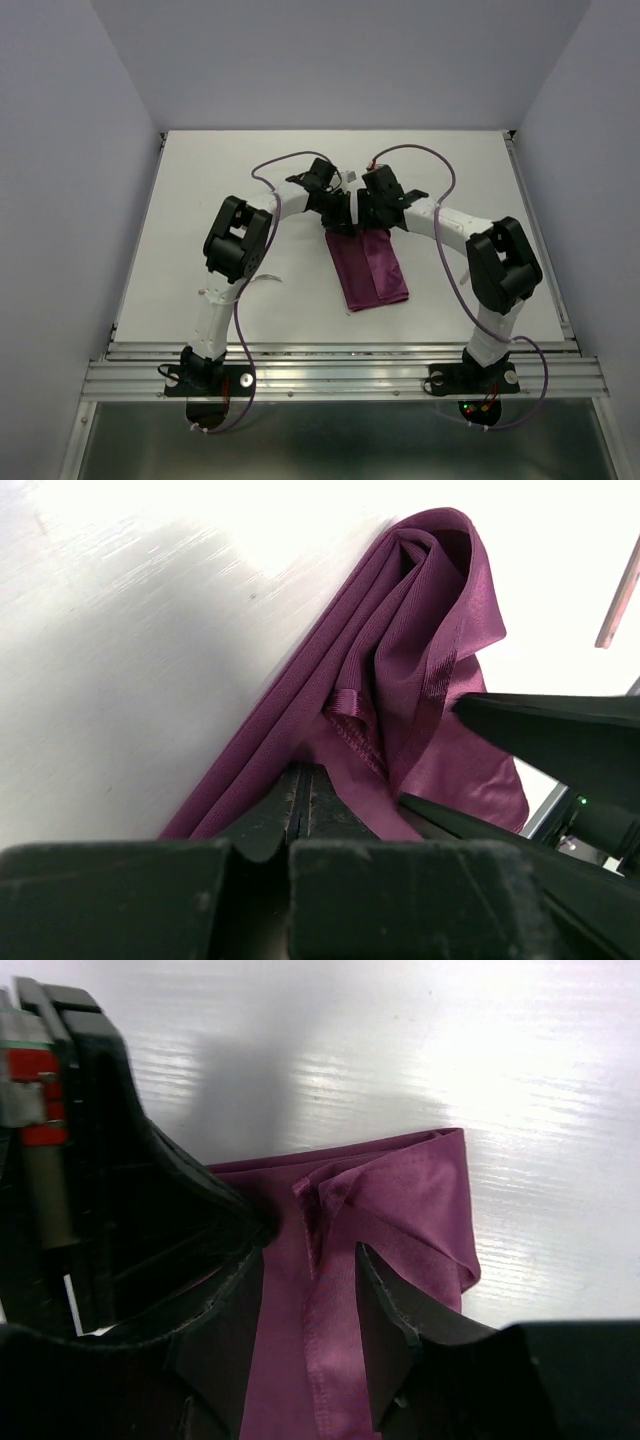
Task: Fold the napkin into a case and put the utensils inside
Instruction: Fold the lower triangle-folded napkin at the center of the board.
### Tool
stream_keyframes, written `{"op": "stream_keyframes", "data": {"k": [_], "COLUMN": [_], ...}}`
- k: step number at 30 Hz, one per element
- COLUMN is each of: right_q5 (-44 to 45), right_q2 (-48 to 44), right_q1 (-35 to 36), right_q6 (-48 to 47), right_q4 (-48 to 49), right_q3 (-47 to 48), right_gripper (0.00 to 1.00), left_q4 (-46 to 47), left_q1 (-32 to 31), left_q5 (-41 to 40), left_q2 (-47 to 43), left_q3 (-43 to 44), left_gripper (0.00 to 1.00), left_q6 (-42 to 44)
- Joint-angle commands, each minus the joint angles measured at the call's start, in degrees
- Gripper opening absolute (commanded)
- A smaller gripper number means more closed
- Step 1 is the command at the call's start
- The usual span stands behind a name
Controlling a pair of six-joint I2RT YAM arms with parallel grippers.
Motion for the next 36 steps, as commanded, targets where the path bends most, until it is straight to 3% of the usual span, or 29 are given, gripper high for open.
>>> {"op": "stream_keyframes", "data": {"k": [1, 6, 10, 13, 21, 36], "right_q5": [0.98, 0.81, -0.33, -2.79, -6.57, -11.41], "right_q2": [-4.67, -7.57, -8.01, -6.36, -0.28, 1.92], "right_q1": [0.39, -1.01, -5.92, -8.13, -9.19, -9.19], "right_q6": [-0.59, 0.02, 2.21, 3.01, 2.92, 3.36], "right_q4": [-0.77, -0.77, 0.1, 1.33, 2.04, 4.06], "right_q3": [0.56, -1.28, -1.73, -1.12, 2.4, 2.67], "right_gripper": [0.48, 0.44, 0.16, 0.07, 0.03, 0.02], "left_q4": [-3.15, -3.68, -3.77, -3.59, -3.42, -3.42], "left_q1": [0.62, 0.7, 0.7, 0.7, 0.18, 0.26], "left_q5": [-1.88, -2.15, -2.32, -2.5, -2.32, -0.3], "left_q2": [-4.92, -5.89, -6.77, -7.64, -5.37, 2.72], "left_q3": [1.97, 2.68, 3.56, 3.91, 5.4, 9.71], "left_gripper": [0.02, 0.02, 0.01, 0.01, 0.01, 0.0], "left_q6": [2.11, 2.28, 2.2, 1.76, 0.79, 0.17]}}
